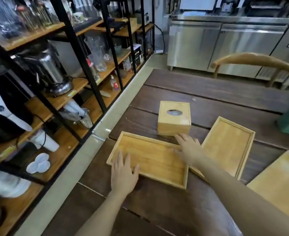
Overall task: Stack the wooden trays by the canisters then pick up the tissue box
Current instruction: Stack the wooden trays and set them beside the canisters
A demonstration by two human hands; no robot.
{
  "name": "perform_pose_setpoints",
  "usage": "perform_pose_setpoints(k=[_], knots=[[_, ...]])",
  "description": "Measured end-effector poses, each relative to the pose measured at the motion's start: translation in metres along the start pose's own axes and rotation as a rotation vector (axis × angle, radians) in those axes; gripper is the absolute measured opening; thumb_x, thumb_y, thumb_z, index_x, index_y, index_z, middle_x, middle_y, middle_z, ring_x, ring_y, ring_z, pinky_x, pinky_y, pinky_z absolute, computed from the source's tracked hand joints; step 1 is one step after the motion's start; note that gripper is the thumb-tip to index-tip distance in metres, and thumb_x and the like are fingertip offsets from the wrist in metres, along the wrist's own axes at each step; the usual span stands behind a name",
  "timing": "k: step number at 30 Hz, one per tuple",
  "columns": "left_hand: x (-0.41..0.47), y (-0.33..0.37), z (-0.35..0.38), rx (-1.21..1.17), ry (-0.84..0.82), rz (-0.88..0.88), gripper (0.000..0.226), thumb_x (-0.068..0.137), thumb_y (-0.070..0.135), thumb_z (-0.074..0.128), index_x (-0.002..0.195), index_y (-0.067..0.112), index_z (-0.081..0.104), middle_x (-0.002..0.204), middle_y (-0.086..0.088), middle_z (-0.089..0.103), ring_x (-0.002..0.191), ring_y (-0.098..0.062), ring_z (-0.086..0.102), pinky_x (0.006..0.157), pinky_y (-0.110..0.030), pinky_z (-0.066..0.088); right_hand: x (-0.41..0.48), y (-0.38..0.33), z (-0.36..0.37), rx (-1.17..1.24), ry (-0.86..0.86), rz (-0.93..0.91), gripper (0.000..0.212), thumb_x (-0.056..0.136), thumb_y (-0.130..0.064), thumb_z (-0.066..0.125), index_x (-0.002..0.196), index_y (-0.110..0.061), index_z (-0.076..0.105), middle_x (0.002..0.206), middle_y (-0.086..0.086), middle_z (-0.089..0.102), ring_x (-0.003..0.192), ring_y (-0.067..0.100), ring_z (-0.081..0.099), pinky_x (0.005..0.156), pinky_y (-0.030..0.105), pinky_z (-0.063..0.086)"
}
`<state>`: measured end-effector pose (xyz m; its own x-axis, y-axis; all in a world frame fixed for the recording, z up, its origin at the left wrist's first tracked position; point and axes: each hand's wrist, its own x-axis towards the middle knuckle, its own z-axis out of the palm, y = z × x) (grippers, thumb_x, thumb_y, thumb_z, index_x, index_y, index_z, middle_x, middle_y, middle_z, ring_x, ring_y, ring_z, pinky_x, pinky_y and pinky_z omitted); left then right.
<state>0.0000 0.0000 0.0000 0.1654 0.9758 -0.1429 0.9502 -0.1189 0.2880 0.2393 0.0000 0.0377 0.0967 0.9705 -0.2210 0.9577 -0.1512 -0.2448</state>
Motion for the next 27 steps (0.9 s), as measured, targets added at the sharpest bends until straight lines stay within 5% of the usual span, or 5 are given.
perform_pose_setpoints(k=[4,8,14,19,27], knots=[[-0.011,0.006,0.016,-0.195,0.131,-0.177,0.070,0.095,0.045,0.043,0.151,0.021,0.009,0.159,-0.018,-0.005,0.146,-0.031,0.001,0.117,-0.040,0.005,0.000,0.008,0.009,0.138,-0.169,0.122,0.054,0.089,-0.040,0.046,0.137,-0.017,0.035,0.146,0.005,0.039,0.131,0.028,0.037,0.106,0.044,0.029],[-0.008,0.030,0.015,-0.694,0.138,-0.407,0.089,0.090,0.021,0.061,0.150,0.031,-0.003,0.156,-0.008,-0.026,0.146,-0.030,-0.003,0.116,-0.044,0.020,-0.002,0.006,0.016,0.181,-0.067,0.121,0.044,0.088,-0.031,0.051,0.129,-0.015,0.044,0.130,0.008,0.052,0.120,0.029,0.047,0.102,0.043,0.037],[-0.021,0.075,-0.002,-1.363,0.222,-0.711,0.083,0.090,0.000,0.057,0.150,0.031,0.009,0.160,-0.003,-0.001,0.144,-0.028,0.015,0.111,-0.048,0.023,-0.007,-0.006,0.021,0.272,0.077,0.216,0.030,0.088,-0.024,0.052,0.116,-0.012,0.057,0.117,0.009,0.060,0.112,0.029,0.052,0.096,0.043,0.039],[-0.035,0.100,-0.006,-1.515,0.117,-0.930,0.072,0.090,-0.003,0.054,0.148,0.024,0.020,0.154,-0.006,0.019,0.134,-0.034,0.034,0.108,-0.052,0.033,-0.006,-0.021,0.029,0.302,0.005,0.282,0.031,0.087,-0.037,0.053,0.103,-0.012,0.058,0.106,0.010,0.064,0.098,0.030,0.059,0.081,0.037,0.047],[-0.022,0.065,-0.008,-1.384,-0.038,-1.075,0.064,0.084,0.009,0.059,0.141,0.019,0.033,0.141,-0.013,0.041,0.120,-0.039,0.047,0.096,-0.059,0.043,0.000,-0.032,0.029,0.336,-0.197,0.326,0.045,0.091,-0.047,0.039,0.117,-0.015,0.057,0.106,0.009,0.064,0.097,0.028,0.060,0.075,0.034,0.045]])
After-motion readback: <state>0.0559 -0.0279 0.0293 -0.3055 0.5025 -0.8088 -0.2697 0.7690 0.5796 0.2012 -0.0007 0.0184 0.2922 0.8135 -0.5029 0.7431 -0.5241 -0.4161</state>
